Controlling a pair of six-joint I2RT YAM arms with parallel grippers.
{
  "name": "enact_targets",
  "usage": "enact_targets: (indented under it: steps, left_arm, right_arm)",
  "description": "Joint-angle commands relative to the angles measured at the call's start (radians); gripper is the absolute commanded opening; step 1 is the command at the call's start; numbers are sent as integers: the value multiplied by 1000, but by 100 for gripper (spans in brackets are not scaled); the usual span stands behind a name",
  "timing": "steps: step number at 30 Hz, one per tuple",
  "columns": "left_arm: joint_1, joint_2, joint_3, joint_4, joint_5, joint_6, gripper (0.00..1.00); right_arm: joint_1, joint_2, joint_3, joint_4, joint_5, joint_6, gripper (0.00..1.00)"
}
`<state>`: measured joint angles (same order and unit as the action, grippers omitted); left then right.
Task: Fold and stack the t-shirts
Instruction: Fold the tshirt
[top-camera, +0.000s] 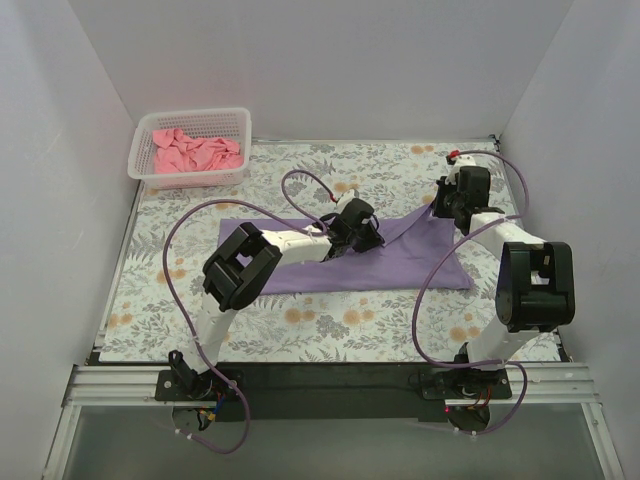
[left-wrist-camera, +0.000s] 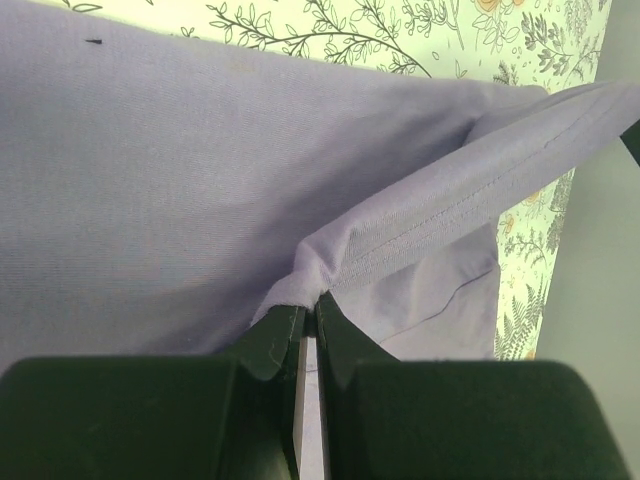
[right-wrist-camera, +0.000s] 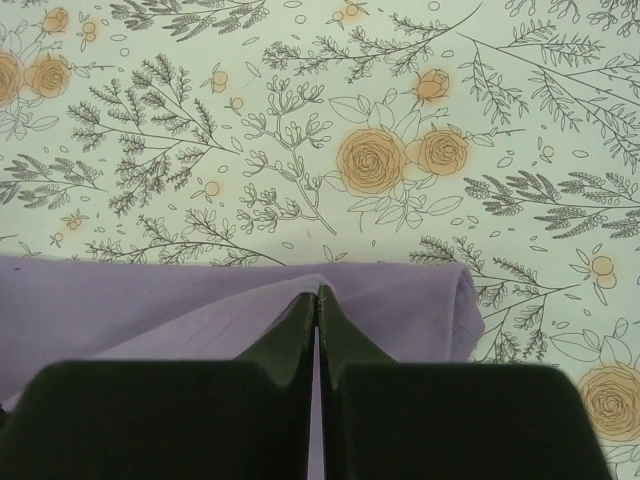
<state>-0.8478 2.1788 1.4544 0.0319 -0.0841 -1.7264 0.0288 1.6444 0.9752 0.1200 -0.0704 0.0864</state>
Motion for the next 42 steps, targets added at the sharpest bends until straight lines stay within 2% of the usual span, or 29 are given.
enact_targets:
  steps: [1, 7, 15, 22, 32, 42]
  left_arm:
    - [10, -4, 23, -3, 9, 2, 0]
    - [13, -31, -5, -3, 23, -15, 0]
    - [13, -79, -43, -1, 81, -53, 0]
    - [13, -111, -77, 16, 141, -79, 0]
    - [12, -168, -129, 26, 211, -136, 1]
    - [-7, -149, -186, 53, 224, -156, 4]
  right_arm:
    - [2, 3, 49, -6, 49, -46, 1]
    - [14, -27, 10, -22, 66, -57, 1]
    - [40, -119, -72, -45, 214, -76, 1]
    - [68, -169, -113, -75, 267, -76, 1]
    - [71, -212, -168, -118, 366, -13, 1]
    - [72, -201, -208, -171, 376, 52, 3]
